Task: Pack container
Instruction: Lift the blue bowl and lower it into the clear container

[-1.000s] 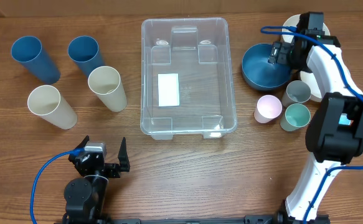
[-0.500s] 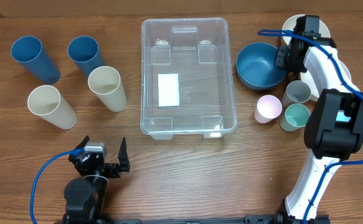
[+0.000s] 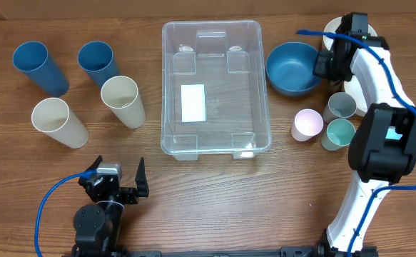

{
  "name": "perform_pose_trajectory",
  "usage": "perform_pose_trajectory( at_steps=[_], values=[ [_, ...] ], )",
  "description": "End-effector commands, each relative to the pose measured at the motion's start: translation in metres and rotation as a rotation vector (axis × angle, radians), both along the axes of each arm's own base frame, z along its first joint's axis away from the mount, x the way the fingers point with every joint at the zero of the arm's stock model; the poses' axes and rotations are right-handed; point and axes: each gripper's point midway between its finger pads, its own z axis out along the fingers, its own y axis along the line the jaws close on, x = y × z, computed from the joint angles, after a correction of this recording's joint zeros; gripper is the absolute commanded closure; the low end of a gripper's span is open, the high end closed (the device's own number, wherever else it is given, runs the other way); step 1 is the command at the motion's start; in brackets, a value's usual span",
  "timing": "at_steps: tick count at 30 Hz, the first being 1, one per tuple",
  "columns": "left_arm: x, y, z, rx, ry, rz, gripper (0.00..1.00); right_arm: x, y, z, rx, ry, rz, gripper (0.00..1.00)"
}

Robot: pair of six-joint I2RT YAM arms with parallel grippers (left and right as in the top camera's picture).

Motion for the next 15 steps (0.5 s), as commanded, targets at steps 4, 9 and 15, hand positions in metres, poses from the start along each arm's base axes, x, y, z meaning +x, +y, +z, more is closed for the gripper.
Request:
perform_pose_trajectory(
  at_steps=[4,9,15],
  values=[
    [0.000,-0.001,0.000,0.015,-0.008,-0.012,0.00,0.016,0.013,0.075,0.028,-0.093,0.009,0.96],
    [0.000,-0.001,0.000,0.015,-0.008,-0.012,0.00,0.019,0.019,0.130,0.060,-0.164,0.003,0.96],
    [0.000,-0.001,0.000,0.015,-0.008,-0.012,0.00,0.000,0.076,0.223,0.153,-0.293,0.142,0.96]
  ],
)
